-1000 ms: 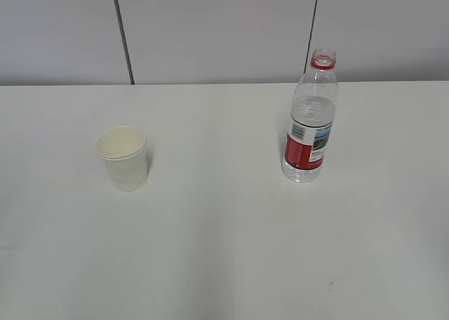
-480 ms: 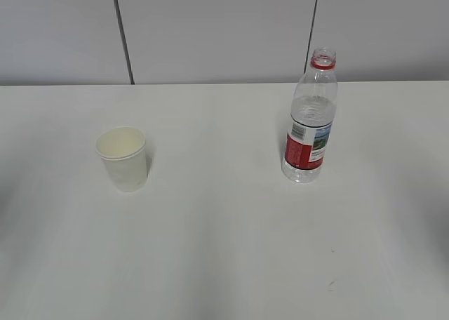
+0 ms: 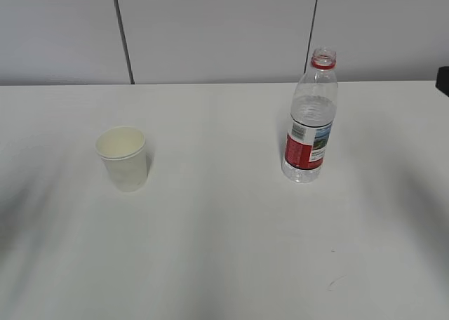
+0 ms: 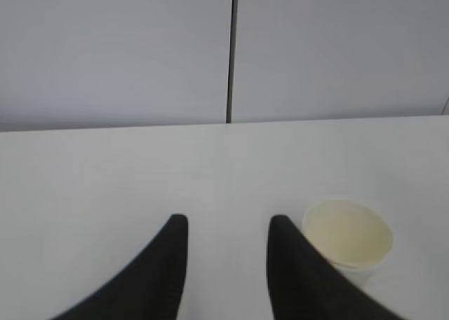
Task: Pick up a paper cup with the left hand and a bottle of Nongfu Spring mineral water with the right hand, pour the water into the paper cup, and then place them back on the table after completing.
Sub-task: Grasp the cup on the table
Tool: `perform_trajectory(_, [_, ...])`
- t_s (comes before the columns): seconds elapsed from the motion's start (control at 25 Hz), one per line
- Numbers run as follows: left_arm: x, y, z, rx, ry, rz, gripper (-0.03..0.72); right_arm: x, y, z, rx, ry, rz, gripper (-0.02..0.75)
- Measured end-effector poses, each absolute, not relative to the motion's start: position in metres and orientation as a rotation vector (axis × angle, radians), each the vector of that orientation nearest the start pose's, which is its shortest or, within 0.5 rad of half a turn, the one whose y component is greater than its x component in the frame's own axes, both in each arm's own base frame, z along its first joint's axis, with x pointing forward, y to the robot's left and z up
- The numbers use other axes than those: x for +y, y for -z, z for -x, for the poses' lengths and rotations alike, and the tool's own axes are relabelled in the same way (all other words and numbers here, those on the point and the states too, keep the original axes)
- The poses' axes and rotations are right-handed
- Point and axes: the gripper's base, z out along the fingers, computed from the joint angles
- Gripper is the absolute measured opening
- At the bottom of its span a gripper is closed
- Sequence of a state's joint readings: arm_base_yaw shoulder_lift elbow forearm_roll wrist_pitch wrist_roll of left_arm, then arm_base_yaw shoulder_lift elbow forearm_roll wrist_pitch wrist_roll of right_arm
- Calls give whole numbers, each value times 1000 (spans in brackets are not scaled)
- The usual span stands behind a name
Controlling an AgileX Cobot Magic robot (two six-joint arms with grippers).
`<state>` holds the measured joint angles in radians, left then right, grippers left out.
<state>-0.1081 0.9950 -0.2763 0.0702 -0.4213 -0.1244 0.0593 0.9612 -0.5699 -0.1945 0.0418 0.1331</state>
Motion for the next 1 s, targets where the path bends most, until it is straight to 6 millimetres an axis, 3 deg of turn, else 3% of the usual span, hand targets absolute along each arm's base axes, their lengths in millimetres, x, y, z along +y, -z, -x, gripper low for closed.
perform_trajectory(0.36, [-35,-180,-206,1793,198,-203,245,16,-269,-234,1905,-28,131,573])
perform_trajectory(0.72, [-44,-135,-223,1816,287,-232,252,19,-272,-241,1818,-50,138,573])
perform_trajectory(0.84, [-48,-118,-222,1881,322,-281,312,19,-274,-241,1798,-54,140,573])
perform_trajectory(1.0, [-53,-104,-222,1935,363,-340,450,20,-278,-242,1754,-62,142,573])
